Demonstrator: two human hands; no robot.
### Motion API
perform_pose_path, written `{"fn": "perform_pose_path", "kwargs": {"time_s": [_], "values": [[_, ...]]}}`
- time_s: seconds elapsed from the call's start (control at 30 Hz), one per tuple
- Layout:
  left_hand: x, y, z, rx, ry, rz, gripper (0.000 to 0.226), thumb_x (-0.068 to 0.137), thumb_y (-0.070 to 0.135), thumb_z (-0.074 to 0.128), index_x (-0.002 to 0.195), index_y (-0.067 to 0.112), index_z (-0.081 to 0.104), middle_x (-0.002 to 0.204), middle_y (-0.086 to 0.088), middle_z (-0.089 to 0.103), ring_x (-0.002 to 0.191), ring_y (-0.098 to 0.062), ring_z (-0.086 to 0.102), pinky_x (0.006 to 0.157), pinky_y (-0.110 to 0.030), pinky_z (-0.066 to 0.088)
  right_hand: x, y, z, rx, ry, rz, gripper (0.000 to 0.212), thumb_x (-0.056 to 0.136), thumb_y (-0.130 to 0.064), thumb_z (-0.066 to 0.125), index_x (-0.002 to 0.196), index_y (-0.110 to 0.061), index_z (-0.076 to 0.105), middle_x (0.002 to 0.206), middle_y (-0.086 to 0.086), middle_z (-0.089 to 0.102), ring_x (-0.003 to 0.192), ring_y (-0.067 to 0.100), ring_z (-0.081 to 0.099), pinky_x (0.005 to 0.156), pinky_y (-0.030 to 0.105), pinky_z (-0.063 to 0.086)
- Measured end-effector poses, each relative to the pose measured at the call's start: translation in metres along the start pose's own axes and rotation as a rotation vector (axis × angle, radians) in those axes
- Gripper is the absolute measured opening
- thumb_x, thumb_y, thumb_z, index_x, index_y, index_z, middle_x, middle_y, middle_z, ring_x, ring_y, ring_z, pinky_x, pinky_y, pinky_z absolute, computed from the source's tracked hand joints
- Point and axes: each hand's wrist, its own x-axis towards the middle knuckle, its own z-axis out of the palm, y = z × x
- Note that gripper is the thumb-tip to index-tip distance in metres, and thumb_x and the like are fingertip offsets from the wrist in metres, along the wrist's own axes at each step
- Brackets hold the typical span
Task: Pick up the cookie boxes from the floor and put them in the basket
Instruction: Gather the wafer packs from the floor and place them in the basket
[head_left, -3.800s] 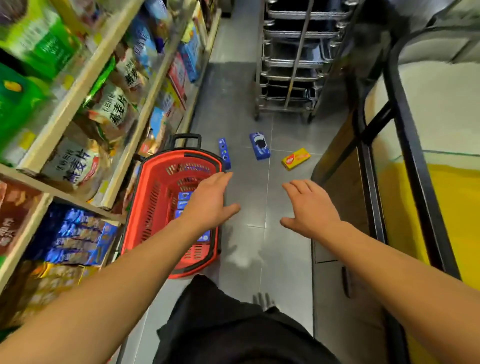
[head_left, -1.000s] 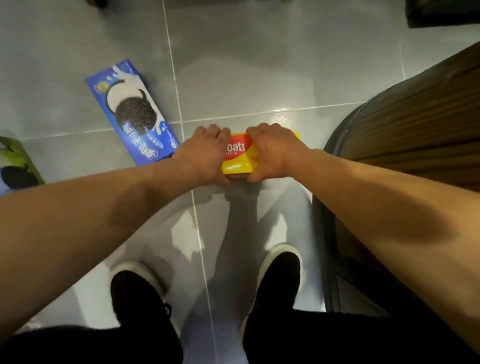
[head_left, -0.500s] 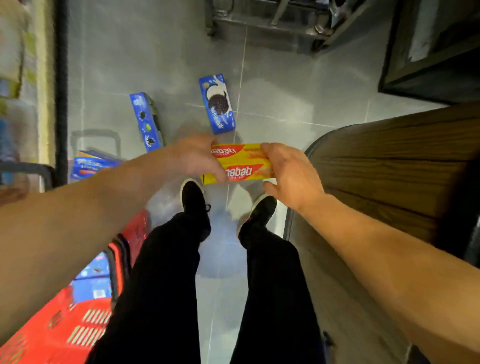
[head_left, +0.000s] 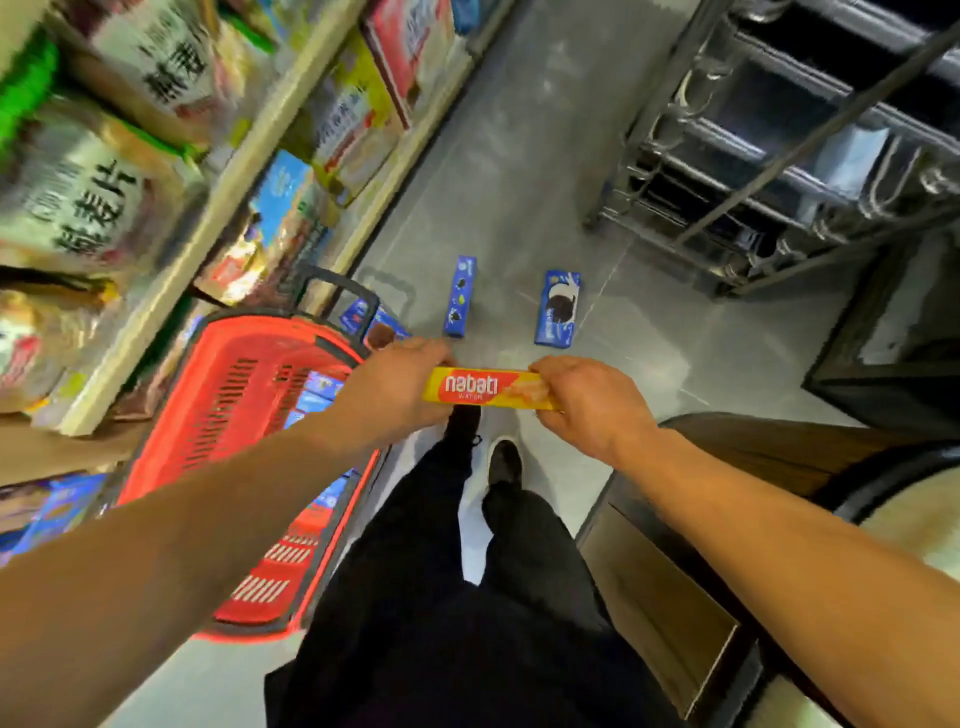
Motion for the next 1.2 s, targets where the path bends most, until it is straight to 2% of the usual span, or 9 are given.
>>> {"fn": "perform_pose_path", "kwargs": {"time_s": [0.13,0.37,0.5,0.63,0.7,0.87,0.97,1.13,1.2], "values": [[-0.065,-0.013,0.005,0.04,0.117,-0.095,0.036,0.075,0.035,0.07,0.106,0.021,0.06,0.1,-0.002,0.063,0.097,-0.025,0.058,0.073,-0.033,0.043,-0.006,-0.041,-0.008,-0.058,-0.061,-0.129,0.037,0.088,-0.035,0.06,0.123,-0.024,0.053,0.117,0.004,0.063,0.101,0.03,0.061,0.074,0.038,0.052],[-0.174,-0.048,0.024,-0.114,0.303,-0.281,0.038,0.074,0.048,0.059,0.101,0.022,0.063,0.096,-0.001,0.064,0.092,-0.025,0.06,0.071,-0.037,0.048,-0.002,-0.129,0.0,-0.221,-0.186,-0.345,0.037,0.085,-0.037,0.061,0.12,-0.025,0.055,0.114,0.004,0.064,0.101,0.031,0.062,0.077,0.038,0.052],[-0.229,-0.079,0.036,-0.173,0.351,-0.349,0.048,0.071,0.061,0.047,0.098,0.024,0.062,0.092,0.001,0.064,0.089,-0.023,0.059,0.072,-0.036,0.046,0.002,-0.185,0.018,-0.301,-0.223,-0.448,0.039,0.085,-0.036,0.061,0.123,-0.025,0.054,0.119,0.003,0.063,0.106,0.031,0.06,0.077,0.037,0.048],[-0.289,-0.126,0.056,-0.183,0.426,-0.407,0.043,0.073,0.054,0.058,0.097,0.019,0.064,0.09,-0.003,0.063,0.088,-0.026,0.06,0.071,-0.032,0.04,0.002,-0.253,0.053,-0.343,-0.238,-0.521,0.037,0.083,-0.036,0.063,0.117,-0.023,0.054,0.115,0.004,0.064,0.105,0.032,0.061,0.076,0.039,0.049],[-0.32,-0.158,0.067,-0.204,0.416,-0.45,0.047,0.072,0.057,0.054,0.1,0.02,0.063,0.094,-0.003,0.064,0.091,-0.027,0.061,0.075,-0.035,0.047,0.0,-0.291,0.08,-0.33,-0.251,-0.549,0.036,0.081,-0.035,0.064,0.112,-0.021,0.054,0.111,0.006,0.065,0.102,0.034,0.062,0.075,0.041,0.051],[-0.392,-0.244,0.104,-0.245,0.411,-0.378,0.051,0.075,0.052,0.05,0.101,0.011,0.066,0.095,-0.009,0.068,0.09,-0.03,0.065,0.074,-0.037,0.049,-0.009,-0.377,0.161,-0.324,-0.307,-0.499,0.027,0.081,-0.034,0.065,0.102,-0.02,0.055,0.102,0.008,0.067,0.095,0.035,0.064,0.069,0.038,0.046],[-0.414,-0.283,0.122,-0.304,0.436,-0.387,0.056,0.074,0.056,0.05,0.109,0.015,0.066,0.103,-0.006,0.068,0.097,-0.027,0.063,0.078,-0.038,0.052,-0.006,-0.411,0.194,-0.371,-0.305,-0.446,0.03,0.083,-0.039,0.064,0.107,-0.021,0.057,0.102,0.008,0.069,0.095,0.036,0.066,0.07,0.038,0.05],[-0.407,-0.339,0.153,-0.326,0.416,-0.44,0.051,0.071,0.031,0.076,0.118,0.018,0.062,0.111,-0.008,0.062,0.103,-0.031,0.061,0.086,-0.037,0.049,0.022,-0.428,0.247,-0.385,-0.33,-0.382,0.035,0.085,-0.044,0.063,0.109,-0.021,0.055,0.103,0.007,0.068,0.096,0.035,0.066,0.078,0.042,0.055],[-0.394,-0.353,0.162,-0.377,0.393,-0.407,0.056,0.069,0.037,0.078,0.119,0.016,0.063,0.11,-0.009,0.062,0.102,-0.029,0.06,0.087,-0.032,0.045,0.032,-0.421,0.262,-0.321,-0.361,-0.35,0.037,0.084,-0.044,0.065,0.11,-0.02,0.054,0.103,0.007,0.068,0.095,0.035,0.065,0.077,0.043,0.055]]}}
